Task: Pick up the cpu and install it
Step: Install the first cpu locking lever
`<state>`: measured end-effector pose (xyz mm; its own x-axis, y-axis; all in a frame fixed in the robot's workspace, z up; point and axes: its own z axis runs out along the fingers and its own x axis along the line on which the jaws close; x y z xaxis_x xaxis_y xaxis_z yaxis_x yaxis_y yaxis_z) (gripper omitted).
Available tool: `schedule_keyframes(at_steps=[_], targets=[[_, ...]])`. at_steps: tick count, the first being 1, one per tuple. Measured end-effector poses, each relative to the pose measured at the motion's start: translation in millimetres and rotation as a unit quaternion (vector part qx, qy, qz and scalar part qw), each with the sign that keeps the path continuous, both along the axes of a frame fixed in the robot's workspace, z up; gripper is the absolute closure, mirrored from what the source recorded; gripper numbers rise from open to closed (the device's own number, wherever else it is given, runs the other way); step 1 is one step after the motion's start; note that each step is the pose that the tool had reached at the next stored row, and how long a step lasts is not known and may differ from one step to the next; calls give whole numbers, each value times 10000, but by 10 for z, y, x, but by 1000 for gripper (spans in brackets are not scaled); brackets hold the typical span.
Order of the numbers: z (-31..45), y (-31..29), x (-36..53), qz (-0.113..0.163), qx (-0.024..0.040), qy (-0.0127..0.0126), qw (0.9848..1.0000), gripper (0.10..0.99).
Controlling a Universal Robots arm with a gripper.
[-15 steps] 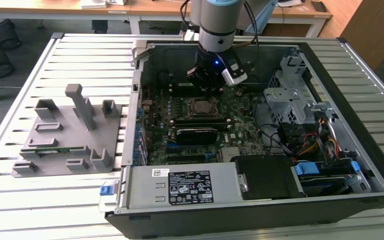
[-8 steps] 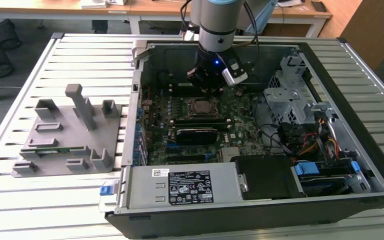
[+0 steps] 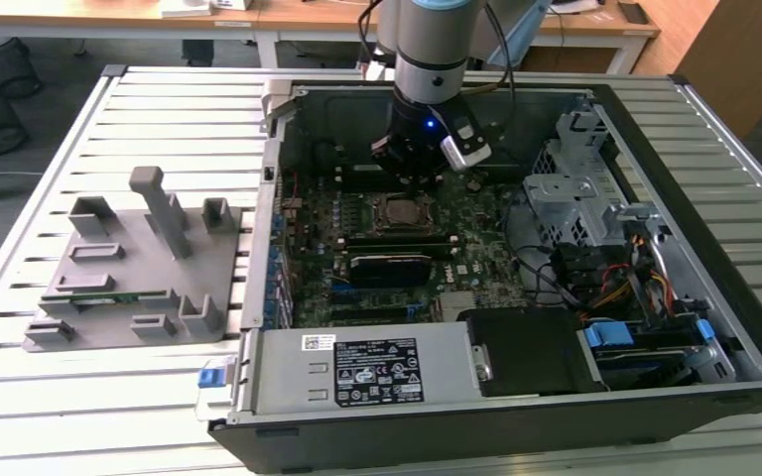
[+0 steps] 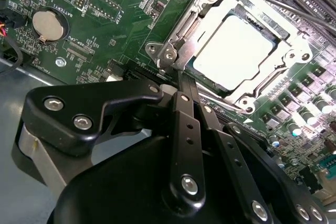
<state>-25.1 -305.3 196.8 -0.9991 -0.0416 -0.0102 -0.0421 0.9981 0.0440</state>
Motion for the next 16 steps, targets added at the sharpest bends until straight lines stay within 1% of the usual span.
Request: schedule_keyframes(at_steps=[6,7,10,14,16], targets=[[26,1,0,3,2,0,10000,980],[25,1,1,4,-5,-1,10000,980],[22,1,0,4,-53,1,10000,980],[22,0,0,4,-55,0,10000,980],[21,1,0,3,-68,0,10000,980]])
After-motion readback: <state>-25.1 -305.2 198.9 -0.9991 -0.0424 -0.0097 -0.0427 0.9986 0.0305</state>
